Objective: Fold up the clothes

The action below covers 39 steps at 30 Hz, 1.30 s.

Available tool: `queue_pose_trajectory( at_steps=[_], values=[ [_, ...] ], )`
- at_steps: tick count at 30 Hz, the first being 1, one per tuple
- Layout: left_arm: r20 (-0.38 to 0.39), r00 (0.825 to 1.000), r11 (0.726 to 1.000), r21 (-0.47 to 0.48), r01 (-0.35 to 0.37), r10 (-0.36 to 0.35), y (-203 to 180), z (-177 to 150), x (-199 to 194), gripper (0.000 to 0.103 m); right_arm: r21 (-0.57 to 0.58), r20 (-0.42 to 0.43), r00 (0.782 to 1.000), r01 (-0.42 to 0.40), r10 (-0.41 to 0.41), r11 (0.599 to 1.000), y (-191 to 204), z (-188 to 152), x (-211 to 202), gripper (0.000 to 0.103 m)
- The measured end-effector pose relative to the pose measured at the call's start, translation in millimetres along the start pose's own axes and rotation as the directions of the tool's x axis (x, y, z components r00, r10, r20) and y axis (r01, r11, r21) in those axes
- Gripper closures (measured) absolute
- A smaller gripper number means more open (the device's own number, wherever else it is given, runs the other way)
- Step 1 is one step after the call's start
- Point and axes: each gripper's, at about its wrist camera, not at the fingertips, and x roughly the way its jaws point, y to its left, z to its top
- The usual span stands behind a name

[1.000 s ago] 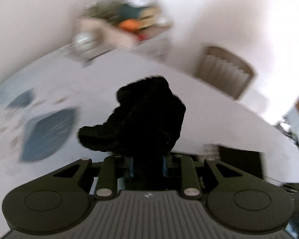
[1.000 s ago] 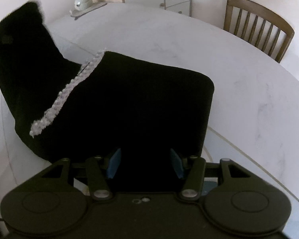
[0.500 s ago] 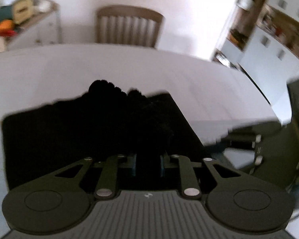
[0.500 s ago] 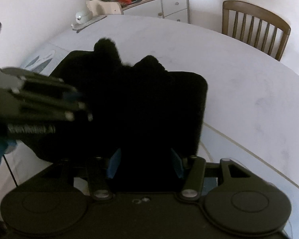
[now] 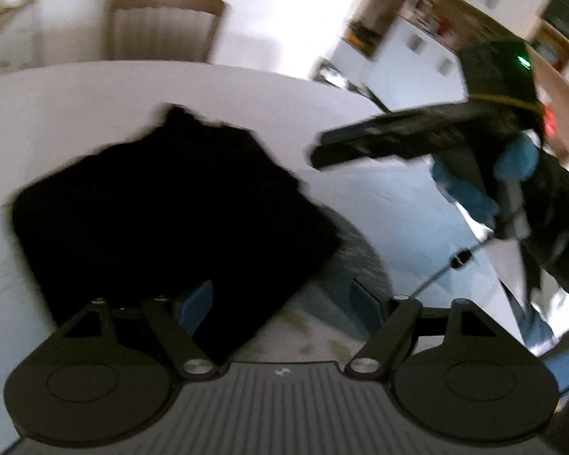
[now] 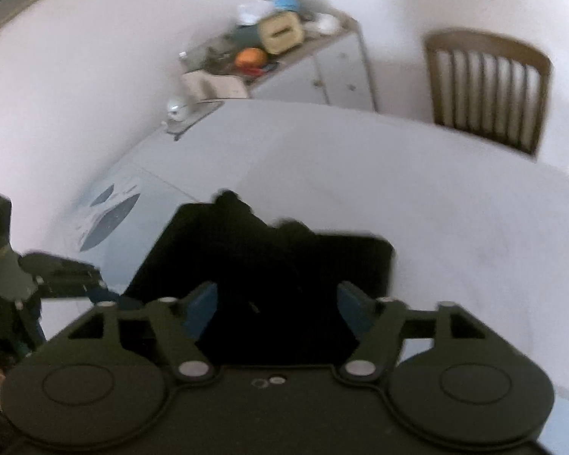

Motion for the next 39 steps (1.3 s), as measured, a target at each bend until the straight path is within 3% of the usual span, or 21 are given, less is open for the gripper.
queue_pose_trajectory(
  at_steps=[4, 8, 12, 14, 22, 28, 32, 35, 39],
  values=[
    [0.051, 0.993, 0.992, -0.076, -0.098, 0.102, 27, 4, -17, 0.025, -0.144, 0.000, 1.000, -0.015, 0.015, 0.990, 33, 20, 22, 0.000],
    [0.090, 0.984, 0.981, -0.139, -0.138, 0.152, 48, 4, -33, 0.025, -0.234, -0.060, 0.998, -0.030, 0.016, 0.972, 51, 31, 52, 0.000],
    [0.108, 0.976, 0.973, -0.149, -0.173, 0.190, 57, 6, -34, 0.025, -0.257, -0.178, 0.980, 0.037, -0.085, 0.966, 45, 20, 84, 0.000],
    [0.110, 0.973, 0.972, -0.144, -0.184, 0.201, 59, 6, -34, 0.025, -0.195, -0.163, 0.984, 0.032, -0.065, 0.980, 31, 22, 69, 0.000],
    [0.121, 0.982, 0.989, -0.050, -0.140, 0.145, 50, 16, -27, 0.024, 0.052, -0.125, 0.992, 0.025, -0.018, 0.998, -25, 27, 20, 0.000],
    [-0.026, 0.994, 0.993, 0.056, -0.105, 0.106, 40, 11, 17, 0.025, 0.181, -0.193, 0.981, 0.072, -0.037, 0.981, -47, 6, 51, 0.000],
    [-0.093, 0.991, 0.990, 0.113, -0.089, 0.100, 36, 8, 25, 0.024, 0.120, -0.159, 0.985, 0.093, -0.073, 0.988, -35, 17, 23, 0.000],
    [-0.054, 0.997, 0.992, 0.118, -0.051, 0.057, 38, 24, 7, 0.024, 0.061, -0.074, 0.996, 0.055, -0.050, 0.997, -22, 30, -3, 0.000],
    [0.029, 0.995, 0.987, 0.125, -0.103, 0.100, 46, 49, 1, 0.024, -0.061, -0.063, 0.998, 0.011, -0.015, 0.998, 13, 31, 10, 0.000]
  ],
)
